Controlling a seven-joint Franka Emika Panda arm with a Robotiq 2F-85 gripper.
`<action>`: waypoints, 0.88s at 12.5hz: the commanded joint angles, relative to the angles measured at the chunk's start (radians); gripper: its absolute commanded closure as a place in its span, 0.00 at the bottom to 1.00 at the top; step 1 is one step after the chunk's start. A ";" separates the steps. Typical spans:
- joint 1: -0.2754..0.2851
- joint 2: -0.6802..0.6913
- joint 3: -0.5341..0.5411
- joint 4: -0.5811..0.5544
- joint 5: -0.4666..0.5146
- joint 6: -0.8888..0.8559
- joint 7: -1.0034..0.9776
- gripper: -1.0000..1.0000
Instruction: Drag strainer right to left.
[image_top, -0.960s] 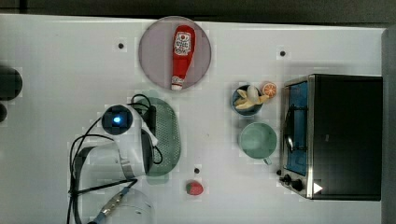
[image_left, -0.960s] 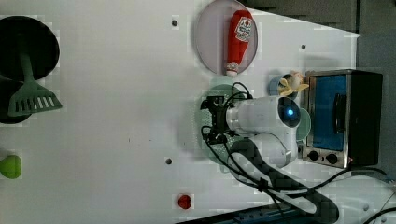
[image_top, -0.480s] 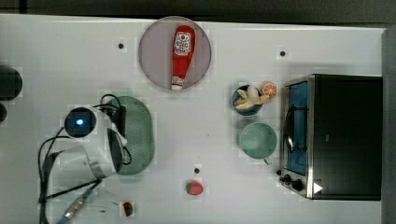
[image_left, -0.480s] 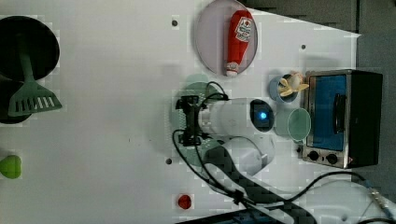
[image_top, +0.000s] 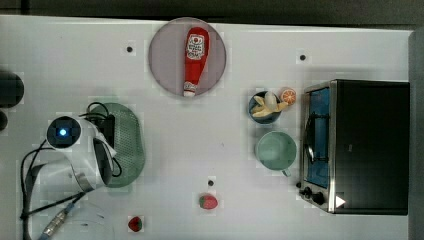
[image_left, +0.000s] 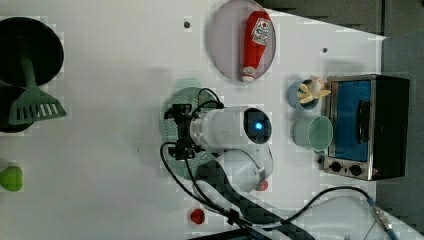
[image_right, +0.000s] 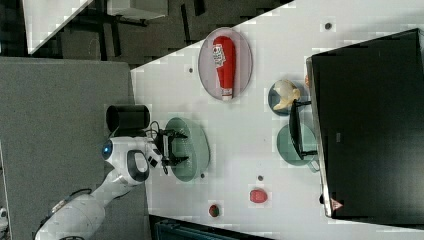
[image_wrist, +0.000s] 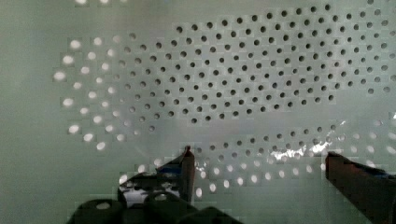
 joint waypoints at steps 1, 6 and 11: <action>0.010 0.015 0.010 0.046 0.014 -0.012 0.074 0.00; 0.062 0.061 0.011 0.119 0.015 -0.009 0.162 0.00; 0.095 0.097 0.009 0.187 0.015 -0.003 0.162 0.00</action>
